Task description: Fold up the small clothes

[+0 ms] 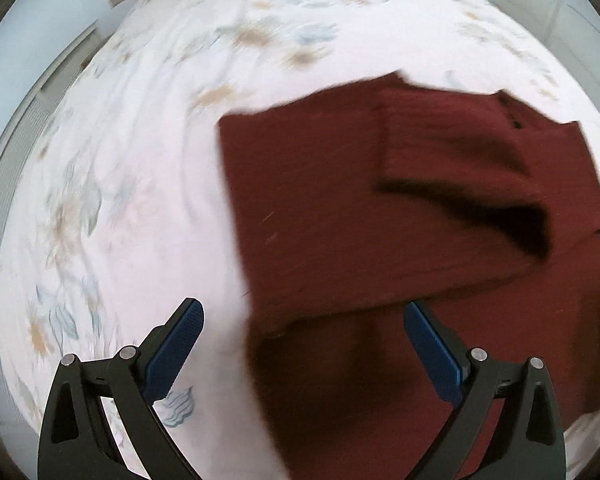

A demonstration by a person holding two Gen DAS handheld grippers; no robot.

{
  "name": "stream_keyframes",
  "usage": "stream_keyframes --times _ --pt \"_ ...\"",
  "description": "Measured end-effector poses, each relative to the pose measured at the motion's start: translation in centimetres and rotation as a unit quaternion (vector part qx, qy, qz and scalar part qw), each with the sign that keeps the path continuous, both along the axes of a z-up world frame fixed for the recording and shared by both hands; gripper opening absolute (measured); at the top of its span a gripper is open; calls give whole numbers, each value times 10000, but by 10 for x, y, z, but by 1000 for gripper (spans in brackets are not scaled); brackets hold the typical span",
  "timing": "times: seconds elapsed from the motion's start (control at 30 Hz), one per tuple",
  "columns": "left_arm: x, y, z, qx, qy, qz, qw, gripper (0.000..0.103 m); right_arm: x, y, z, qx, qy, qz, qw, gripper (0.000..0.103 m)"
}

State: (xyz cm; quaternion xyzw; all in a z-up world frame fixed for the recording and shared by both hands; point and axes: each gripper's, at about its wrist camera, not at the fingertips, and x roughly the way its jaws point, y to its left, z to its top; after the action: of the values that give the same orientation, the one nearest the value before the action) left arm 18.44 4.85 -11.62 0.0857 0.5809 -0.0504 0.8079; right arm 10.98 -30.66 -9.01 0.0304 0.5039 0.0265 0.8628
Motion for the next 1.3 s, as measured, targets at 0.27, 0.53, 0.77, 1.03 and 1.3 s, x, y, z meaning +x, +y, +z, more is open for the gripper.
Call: stream_keyframes --times 0.27,0.53,0.77,1.03,1.3 --pt "8 14 -44 346 -33 93 9994 99 2 18 -9 -143 165 159 9996 103" --pt "22 8 -48 -181 -6 -12 9998 64 9 43 -19 -209 323 350 9986 103" --pt "22 -9 -39 -108 -204 -358 9991 12 24 80 -5 -338 231 767 9962 103" --pt "14 16 -29 -424 -187 -214 9987 12 53 142 21 -443 -102 1417 9889 103" --pt "2 15 -36 -331 -238 -297 9987 12 93 228 2 -719 40 2283 9709 103"
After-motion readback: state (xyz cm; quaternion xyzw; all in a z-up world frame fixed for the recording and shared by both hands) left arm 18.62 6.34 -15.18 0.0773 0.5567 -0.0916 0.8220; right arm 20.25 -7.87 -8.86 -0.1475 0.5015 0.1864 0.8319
